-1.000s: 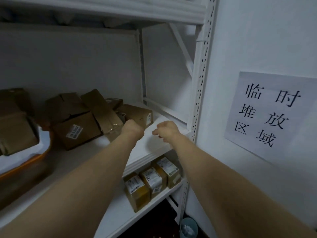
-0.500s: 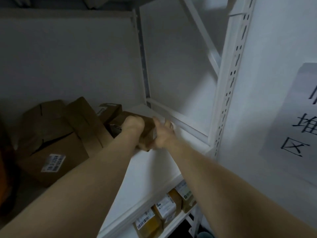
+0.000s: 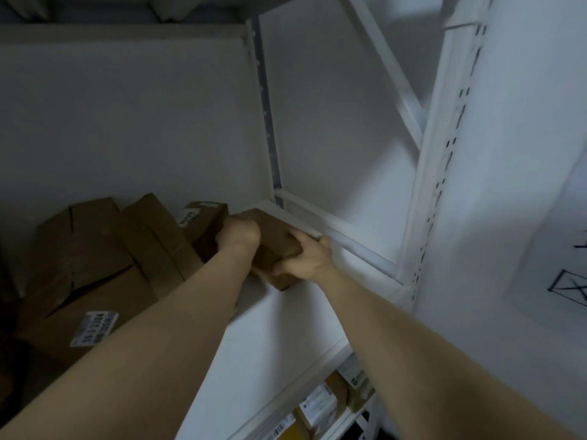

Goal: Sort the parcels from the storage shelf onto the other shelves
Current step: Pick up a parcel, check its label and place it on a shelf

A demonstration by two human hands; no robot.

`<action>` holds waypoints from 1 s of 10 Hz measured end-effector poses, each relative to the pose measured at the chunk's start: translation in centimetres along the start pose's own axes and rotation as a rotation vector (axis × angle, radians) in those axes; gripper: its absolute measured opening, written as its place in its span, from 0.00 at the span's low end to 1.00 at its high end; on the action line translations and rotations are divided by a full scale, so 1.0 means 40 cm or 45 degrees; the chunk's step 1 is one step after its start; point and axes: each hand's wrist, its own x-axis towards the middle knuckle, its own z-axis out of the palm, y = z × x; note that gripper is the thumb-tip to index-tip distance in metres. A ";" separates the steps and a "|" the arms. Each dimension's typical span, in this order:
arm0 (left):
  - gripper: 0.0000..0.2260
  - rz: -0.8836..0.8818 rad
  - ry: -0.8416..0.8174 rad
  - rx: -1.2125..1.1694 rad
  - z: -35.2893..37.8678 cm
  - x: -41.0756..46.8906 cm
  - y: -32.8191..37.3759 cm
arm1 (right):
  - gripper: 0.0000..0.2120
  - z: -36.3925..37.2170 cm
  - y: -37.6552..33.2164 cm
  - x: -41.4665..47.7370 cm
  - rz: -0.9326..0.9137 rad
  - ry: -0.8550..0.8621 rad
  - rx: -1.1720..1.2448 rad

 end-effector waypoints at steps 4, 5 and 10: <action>0.18 -0.031 -0.175 -0.227 -0.020 -0.315 -0.021 | 0.35 -0.167 0.109 -0.333 0.462 -0.061 1.327; 0.19 -0.137 -0.316 -0.247 -0.035 -0.427 -0.047 | 0.33 -0.187 0.130 -0.446 0.485 -0.101 1.483; 0.11 -0.079 -0.322 -0.494 -0.193 -0.766 -0.158 | 0.41 -0.169 0.142 -0.819 0.618 -0.328 1.578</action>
